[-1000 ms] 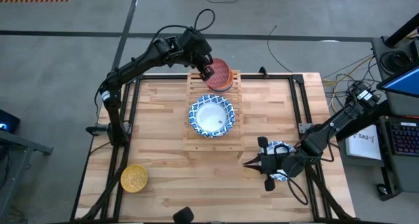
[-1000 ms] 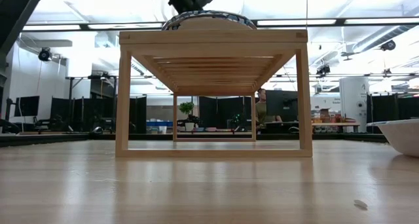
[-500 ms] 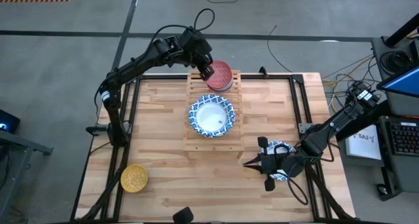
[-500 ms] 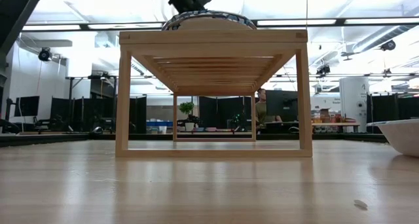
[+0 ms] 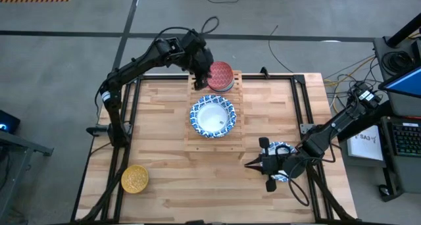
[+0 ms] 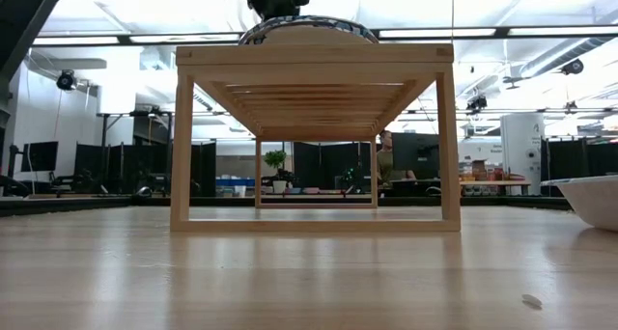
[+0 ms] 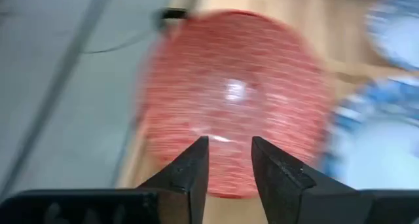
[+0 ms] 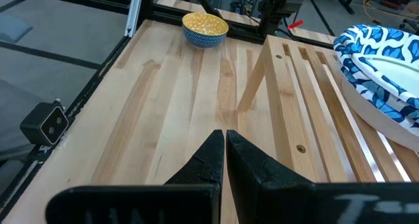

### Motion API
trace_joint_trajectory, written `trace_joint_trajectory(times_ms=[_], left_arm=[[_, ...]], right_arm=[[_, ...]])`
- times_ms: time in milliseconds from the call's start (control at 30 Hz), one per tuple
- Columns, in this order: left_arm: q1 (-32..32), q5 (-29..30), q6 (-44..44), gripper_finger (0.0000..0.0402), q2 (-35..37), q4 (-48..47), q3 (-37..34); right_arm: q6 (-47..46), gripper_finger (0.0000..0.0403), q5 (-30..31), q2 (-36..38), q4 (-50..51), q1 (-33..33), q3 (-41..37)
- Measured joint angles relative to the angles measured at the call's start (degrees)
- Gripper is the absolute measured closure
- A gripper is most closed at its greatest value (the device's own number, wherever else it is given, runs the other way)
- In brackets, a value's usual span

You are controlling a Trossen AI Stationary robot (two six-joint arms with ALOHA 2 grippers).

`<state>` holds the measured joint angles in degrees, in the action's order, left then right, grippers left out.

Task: Place and stack bowls onto a shelf
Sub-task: Stack the red bowl on top of the orange bowl on the shelf

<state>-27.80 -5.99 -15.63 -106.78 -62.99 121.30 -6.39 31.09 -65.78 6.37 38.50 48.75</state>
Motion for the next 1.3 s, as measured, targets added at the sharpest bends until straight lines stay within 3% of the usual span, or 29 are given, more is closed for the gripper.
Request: trace_joint_trajectory(times_ms=[133, 433, 567, 733, 1033, 1133, 1300], left_arm=[[0.48, -6.57, 0.49, 0.0322, 0.00, -2.44, -0.02], [2.75, -6.57, 5.46, 0.0380, 6.08, -3.18, -0.31], [6.49, -6.52, 5.95, 0.0399, 11.60, -1.52, -4.15], [13.63, -0.56, 9.15, 0.0401, 22.26, 7.99, -18.62], [27.65, 11.17, 13.69, 0.0401, 42.52, 33.06, -50.09], [30.06, 14.87, 13.72, 0.0401, 47.44, 39.78, -58.10], [30.62, 15.56, 13.68, 0.0401, 53.62, 48.84, -69.05]], right_arm=[[0.00, 0.0394, 0.09, 0.00, 0.18, -0.01, 0.00], [-2.50, 0.0394, 8.49, 0.02, 0.24, -0.21, 0.00], [-3.53, 0.0394, 11.41, 0.02, 0.20, -1.88, 0.00], [-3.01, 0.0394, 9.91, 0.02, -1.39, -6.46, 0.00], [8.50, 0.0394, -6.23, 0.02, -9.70, -22.47, 1.37], [10.90, 0.0394, -10.42, 0.02, -9.96, -29.37, 3.38], [16.23, 0.0394, -16.64, 0.02, -9.94, -41.08, 6.43]])
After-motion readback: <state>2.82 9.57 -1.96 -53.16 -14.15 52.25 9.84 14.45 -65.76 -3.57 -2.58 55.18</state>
